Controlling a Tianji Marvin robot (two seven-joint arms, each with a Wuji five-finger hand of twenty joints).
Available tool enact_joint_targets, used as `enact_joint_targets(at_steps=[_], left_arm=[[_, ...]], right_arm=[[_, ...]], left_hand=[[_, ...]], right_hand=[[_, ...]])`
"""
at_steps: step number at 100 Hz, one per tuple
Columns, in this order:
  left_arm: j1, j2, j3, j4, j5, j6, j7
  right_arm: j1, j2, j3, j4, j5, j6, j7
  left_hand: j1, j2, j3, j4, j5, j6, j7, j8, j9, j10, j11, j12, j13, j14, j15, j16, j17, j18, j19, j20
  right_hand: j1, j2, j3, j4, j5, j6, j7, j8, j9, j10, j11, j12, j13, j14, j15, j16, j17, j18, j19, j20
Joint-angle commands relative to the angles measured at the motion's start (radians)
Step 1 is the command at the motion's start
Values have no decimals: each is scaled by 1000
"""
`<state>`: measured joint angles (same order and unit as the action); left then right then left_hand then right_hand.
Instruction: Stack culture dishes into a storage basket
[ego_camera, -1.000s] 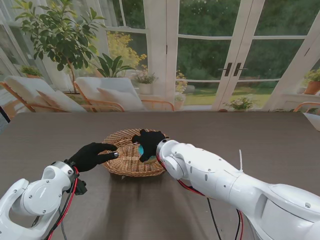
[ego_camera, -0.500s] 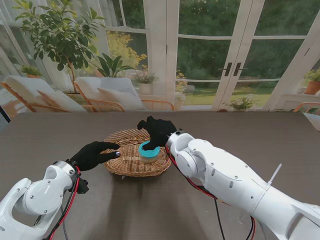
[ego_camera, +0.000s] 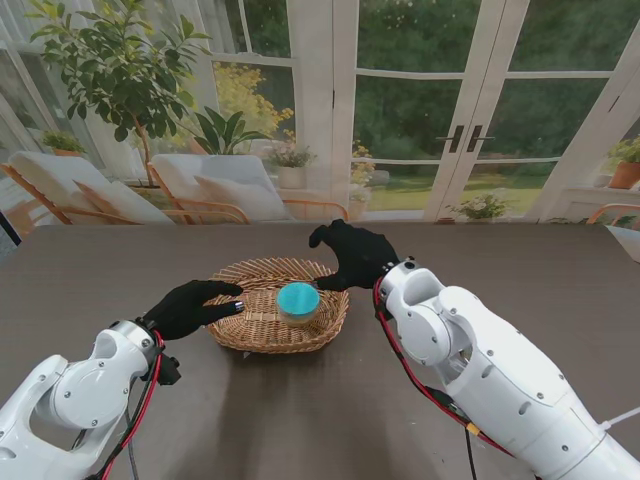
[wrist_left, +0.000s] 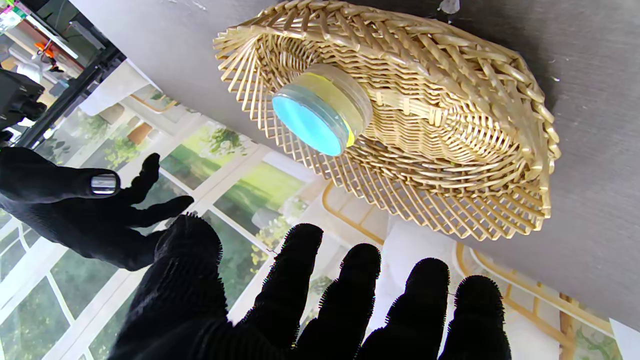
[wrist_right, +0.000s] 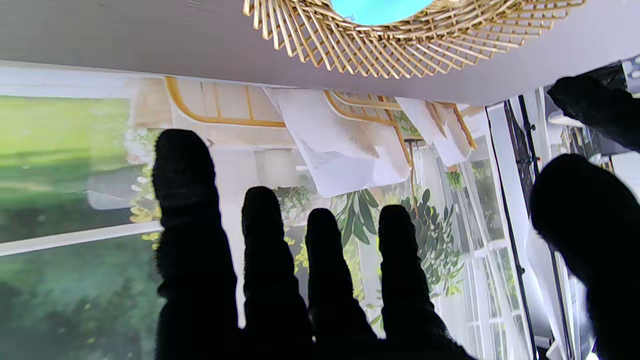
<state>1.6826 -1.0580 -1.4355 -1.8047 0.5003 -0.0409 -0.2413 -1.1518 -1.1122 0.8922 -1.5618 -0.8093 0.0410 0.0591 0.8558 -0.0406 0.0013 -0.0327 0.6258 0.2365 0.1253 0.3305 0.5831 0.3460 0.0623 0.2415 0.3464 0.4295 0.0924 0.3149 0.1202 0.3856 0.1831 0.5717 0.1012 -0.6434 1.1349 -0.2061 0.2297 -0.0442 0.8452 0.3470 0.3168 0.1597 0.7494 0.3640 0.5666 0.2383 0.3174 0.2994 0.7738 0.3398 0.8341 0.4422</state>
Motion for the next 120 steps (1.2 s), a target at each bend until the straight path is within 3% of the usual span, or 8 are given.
enact_joint_targets(at_steps=[1,35,50,76,86,120], left_arm=[[-3,-7,3,7,-7,-8,-11],[-22,-19,23,46,-25,-70,54],[-33,-33,36,79,-30,-128,132],[-51,-57,58,125,-27,-222,264],[-58,-60,65,133,-36,-238,274],[-92,-65,100,167,-68,-266,286]], right_arm=[[-37,12,23,-22,11,-18,1],[-205,1,192,-92,115,-115,-85],[-262,-8,247,-102,164,-153,-129],[-340,-10,342,-114,251,-232,-126],[-385,-10,378,-157,261,-231,-125],[-463,-19,452,-174,311,-258,-156]], left_hand=[[36,30,-11,32,-14,-5,-7,-3,6,4,-2,9,30,14,7,3,-5,11,11,7],[39,20,-10,32,-35,-8,-14,-7,-4,9,-4,8,12,9,-1,-1,-10,14,8,5],[42,-5,-11,30,-32,2,-7,-3,14,13,5,13,16,7,2,0,-1,28,10,6],[37,-54,-11,28,-28,2,7,17,29,10,12,30,24,2,11,5,18,47,22,12],[34,-67,-10,28,-48,0,-1,18,17,11,9,32,27,-2,16,8,25,50,29,18],[27,-97,-4,29,-92,5,-11,25,-10,6,8,45,11,-22,22,24,18,42,47,46]], right_hand=[[23,-9,-49,15,20,-2,5,4,24,-19,-16,7,23,12,-6,-5,-474,38,-26,7],[131,-28,10,45,155,12,30,0,170,-37,-16,12,133,6,22,2,-371,14,54,8],[175,-54,65,53,214,-5,29,-9,264,-58,-48,-1,199,-12,27,2,-341,0,90,-21],[190,-62,78,54,245,15,21,-13,311,-93,-87,-18,219,-31,3,-8,-336,-15,98,-53],[190,-66,76,53,239,15,21,-12,313,-95,-92,-19,218,-31,-4,-12,-341,-19,97,-59],[193,-71,81,51,262,19,24,-11,349,-99,-102,-22,223,-31,-10,-15,-351,-15,94,-76]])
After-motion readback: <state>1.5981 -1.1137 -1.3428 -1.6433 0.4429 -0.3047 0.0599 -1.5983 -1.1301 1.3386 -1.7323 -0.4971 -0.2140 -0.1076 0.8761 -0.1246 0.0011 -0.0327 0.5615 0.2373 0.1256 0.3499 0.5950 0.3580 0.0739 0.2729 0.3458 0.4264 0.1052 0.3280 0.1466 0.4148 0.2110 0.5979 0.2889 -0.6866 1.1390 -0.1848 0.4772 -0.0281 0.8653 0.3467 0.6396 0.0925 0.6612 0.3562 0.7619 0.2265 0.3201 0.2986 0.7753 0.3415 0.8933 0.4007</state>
